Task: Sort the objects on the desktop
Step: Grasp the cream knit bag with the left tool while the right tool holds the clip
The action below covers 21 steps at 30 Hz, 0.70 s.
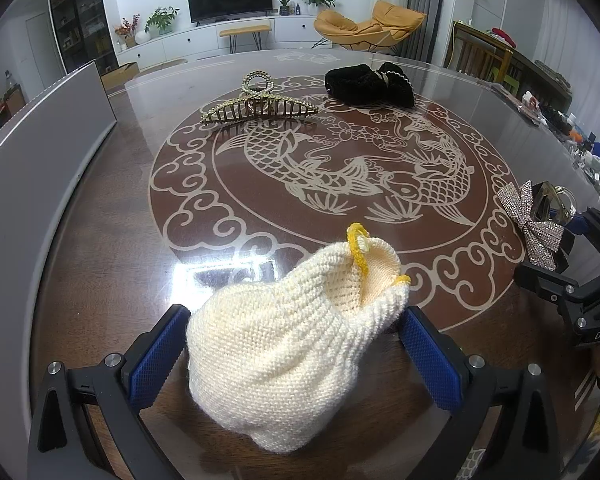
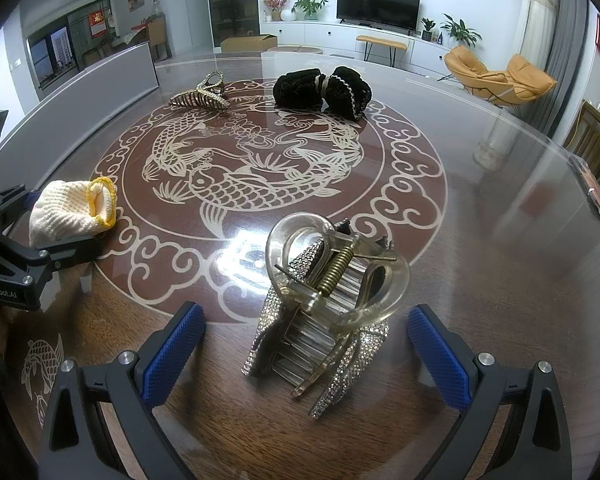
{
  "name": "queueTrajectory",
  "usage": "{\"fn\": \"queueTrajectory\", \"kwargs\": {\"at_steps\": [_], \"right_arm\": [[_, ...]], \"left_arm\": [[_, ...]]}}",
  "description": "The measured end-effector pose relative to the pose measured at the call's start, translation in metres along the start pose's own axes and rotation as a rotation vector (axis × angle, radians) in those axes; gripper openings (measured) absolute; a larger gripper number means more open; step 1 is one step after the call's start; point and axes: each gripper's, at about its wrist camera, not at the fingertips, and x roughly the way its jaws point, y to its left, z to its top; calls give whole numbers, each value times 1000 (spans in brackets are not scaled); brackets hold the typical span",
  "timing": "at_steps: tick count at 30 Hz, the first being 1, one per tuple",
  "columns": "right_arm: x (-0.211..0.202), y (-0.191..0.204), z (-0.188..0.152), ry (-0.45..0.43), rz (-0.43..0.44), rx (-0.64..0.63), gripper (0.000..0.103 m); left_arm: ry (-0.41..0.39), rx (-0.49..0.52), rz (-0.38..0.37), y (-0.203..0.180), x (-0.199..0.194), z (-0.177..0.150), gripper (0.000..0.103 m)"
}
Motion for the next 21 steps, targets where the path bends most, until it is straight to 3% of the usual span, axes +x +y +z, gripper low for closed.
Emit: {"fn": "queueTrajectory", "kwargs": {"at_steps": [20, 21], "right_arm": [[0, 0, 0, 0, 0, 0, 102], [0, 0, 0, 0, 0, 0, 102]], "left_arm": [[-8, 8, -7, -2, -6, -4, 102], [-24, 13, -21, -3, -8, -4, 83]]}}
